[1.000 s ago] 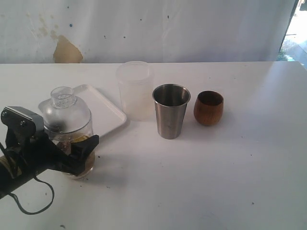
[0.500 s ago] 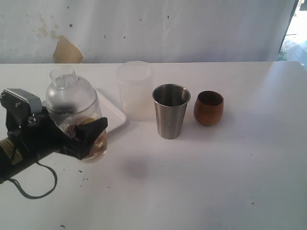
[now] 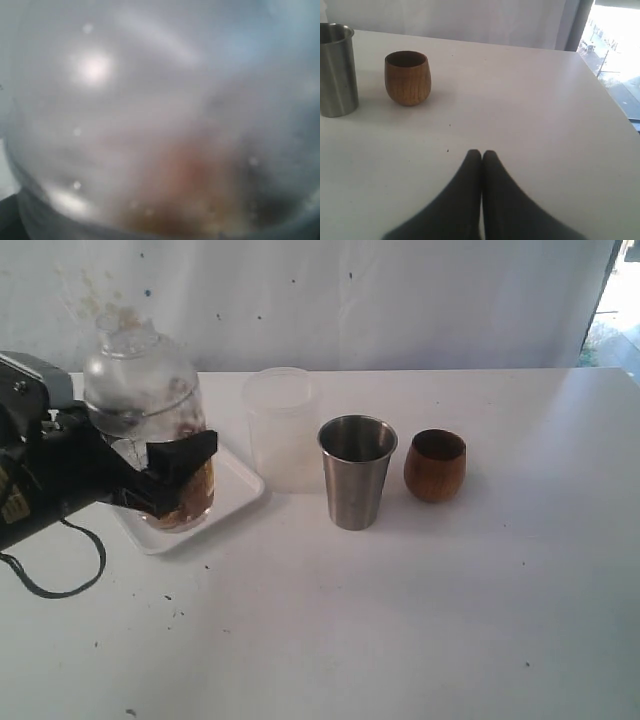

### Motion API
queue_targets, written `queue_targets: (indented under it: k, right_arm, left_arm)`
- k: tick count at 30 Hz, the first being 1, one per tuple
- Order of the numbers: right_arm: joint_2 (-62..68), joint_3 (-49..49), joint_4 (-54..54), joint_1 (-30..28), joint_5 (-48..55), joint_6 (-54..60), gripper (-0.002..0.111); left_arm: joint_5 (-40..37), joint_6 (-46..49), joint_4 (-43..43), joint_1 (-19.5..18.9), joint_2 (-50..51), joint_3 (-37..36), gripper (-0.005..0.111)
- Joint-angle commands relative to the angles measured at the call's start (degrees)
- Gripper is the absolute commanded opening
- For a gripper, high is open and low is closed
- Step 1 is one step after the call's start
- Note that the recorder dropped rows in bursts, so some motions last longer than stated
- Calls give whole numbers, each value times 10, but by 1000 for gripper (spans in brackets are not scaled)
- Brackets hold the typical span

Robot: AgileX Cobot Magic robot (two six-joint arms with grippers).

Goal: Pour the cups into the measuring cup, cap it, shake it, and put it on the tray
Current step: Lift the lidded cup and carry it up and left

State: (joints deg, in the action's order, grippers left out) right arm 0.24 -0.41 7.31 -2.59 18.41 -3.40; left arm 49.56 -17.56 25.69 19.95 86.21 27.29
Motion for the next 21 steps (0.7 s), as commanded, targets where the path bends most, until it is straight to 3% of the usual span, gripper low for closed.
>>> queue_targets:
  k: [1,2,3,5,9,10,13,14,17,18,21]
  right_arm:
    - [-2,4,0,2,-4,-1,0]
    - [-2,4,0,2,-4,-1,0]
    - [-2,4,0,2,-4,-1,0]
    - [-2,4,0,2,-4,-1,0]
    - [-2,4,0,2,-4,-1,0]
    - [-2,4,0,2,-4,-1,0]
    - [-2,4,0,2,-4,-1,0]
    - [-2,4,0,2,-4,-1,0]
    - [-2,4,0,2,-4,-1,0]
    - [-2,4,0,2,-4,-1,0]
    - [-2,4,0,2,-3,-1,0]
  left_arm:
    - [3,42,-10,8,-11,15,0]
    - [-22,41,-109,8,-11,15,0]
    - [-21,16,-58,8,-12,15,0]
    - [33,7,144,20,-19,15,0]
    - [-51,59,-125,5,-22,15,0]
    - [-44,34,-112,0,-22,15,0]
    - [13,-35,145,4,-28,21,0]
    - [-19,-31,122,8,-29,25,0]
    - [-90,30,-74,-5,-27,31,0]
    - [-81,27,-65,-11,-26,31,0]
    - [-24,-33,125,-11,-33,31,0]
